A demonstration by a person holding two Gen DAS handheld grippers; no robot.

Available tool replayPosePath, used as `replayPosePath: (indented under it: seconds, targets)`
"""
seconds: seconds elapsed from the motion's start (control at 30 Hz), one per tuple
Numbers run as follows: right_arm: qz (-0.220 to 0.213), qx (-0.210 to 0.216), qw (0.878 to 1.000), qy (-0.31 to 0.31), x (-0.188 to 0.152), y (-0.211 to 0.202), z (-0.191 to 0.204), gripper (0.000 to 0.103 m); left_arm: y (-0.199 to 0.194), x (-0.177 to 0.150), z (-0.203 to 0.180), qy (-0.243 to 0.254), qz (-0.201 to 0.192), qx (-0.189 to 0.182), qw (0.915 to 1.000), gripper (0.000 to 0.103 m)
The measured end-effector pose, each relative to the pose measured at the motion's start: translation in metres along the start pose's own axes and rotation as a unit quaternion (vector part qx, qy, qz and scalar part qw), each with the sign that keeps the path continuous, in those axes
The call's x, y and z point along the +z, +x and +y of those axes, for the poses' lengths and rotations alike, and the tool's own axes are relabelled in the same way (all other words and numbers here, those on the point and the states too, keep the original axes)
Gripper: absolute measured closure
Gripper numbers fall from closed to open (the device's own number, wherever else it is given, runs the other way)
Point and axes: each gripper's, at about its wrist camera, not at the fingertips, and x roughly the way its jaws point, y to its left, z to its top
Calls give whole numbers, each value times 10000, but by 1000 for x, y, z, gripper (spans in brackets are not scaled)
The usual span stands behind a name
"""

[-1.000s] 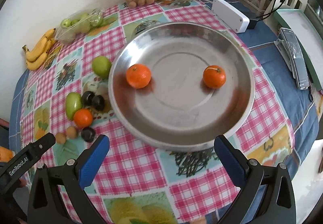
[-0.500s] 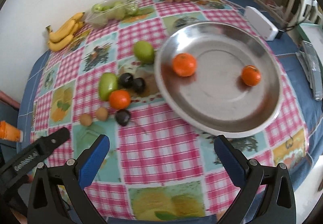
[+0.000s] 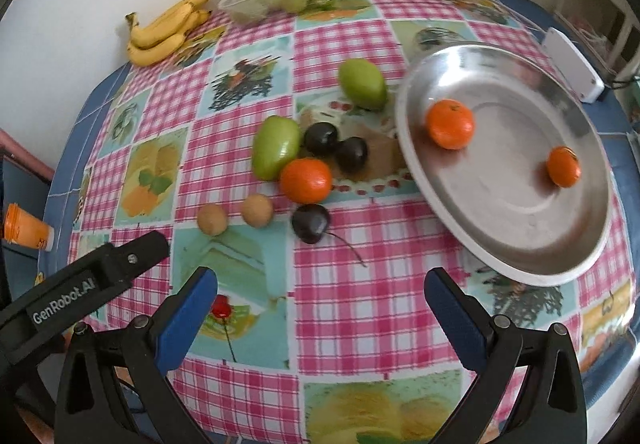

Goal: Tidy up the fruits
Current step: 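Withdraw the right gripper from the bowl back toward the fruit, then grasp the small brown kiwi with the left gripper while the right gripper grasps a dark plum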

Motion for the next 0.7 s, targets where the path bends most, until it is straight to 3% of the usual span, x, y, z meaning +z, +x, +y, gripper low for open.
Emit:
replayPosePath:
  seconds: [0.3, 0.7]
  targets:
    - [-43, -9, 10000, -2, 10, 18, 2, 0, 8, 13, -2, -24, -150, -110, 9998, 0]
    - [42, -78, 9999, 84, 22, 41, -1, 2, 29, 24, -19, 249, 72, -284, 9993, 0]
